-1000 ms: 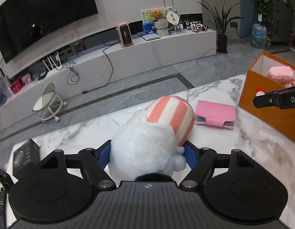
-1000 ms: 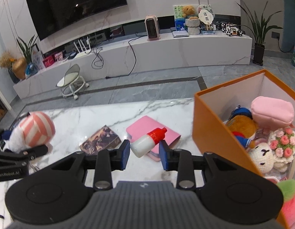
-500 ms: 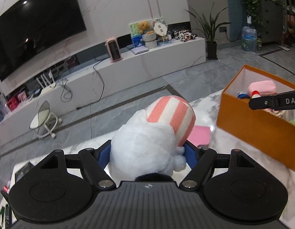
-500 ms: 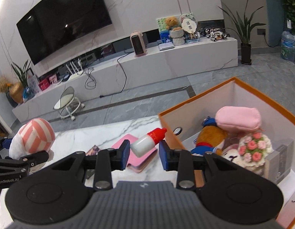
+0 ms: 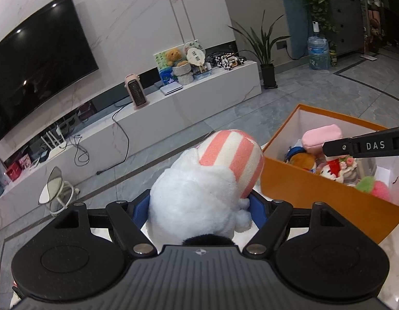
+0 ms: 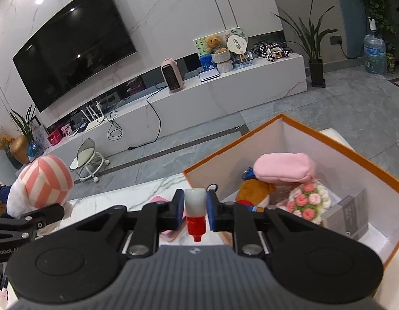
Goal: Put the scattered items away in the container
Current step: 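Carry the white plush and bottle with both tools over the orange box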
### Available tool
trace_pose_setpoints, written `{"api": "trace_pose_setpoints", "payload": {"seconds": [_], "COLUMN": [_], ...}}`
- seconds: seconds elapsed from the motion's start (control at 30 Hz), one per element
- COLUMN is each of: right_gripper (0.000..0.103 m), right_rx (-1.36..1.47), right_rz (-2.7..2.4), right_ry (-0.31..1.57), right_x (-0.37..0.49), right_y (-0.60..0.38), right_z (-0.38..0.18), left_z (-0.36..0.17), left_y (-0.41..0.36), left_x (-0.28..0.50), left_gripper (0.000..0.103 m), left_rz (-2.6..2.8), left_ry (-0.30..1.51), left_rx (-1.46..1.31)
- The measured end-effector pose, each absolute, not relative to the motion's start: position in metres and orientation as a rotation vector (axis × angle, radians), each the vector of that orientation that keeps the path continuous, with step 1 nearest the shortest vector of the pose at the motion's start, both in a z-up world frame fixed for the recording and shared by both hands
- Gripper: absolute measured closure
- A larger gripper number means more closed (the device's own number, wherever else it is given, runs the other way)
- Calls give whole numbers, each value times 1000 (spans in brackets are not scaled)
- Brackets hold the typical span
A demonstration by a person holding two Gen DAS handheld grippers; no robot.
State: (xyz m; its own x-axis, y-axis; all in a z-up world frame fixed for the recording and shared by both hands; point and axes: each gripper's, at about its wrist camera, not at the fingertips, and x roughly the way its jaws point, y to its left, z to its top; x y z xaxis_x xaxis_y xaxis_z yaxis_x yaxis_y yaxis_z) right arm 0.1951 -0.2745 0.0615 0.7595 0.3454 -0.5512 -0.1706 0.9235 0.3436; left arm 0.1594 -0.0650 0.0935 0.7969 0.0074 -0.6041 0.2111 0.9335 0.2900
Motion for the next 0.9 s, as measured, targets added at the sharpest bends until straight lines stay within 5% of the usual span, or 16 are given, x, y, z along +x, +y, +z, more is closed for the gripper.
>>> {"api": "trace_pose_setpoints", "payload": {"seconds": [0.9], "right_gripper": [83], "right_rx": [376], "right_rz": [187], "right_ry": [654], "right_x": [199], "right_y": [-346], "right_z": [52], "left_z": [90], "left_y": [-170], "left_x": [195], "left_gripper": [15], "left_rz": [-250], "left_ry": [620], "left_rx": [450]}}
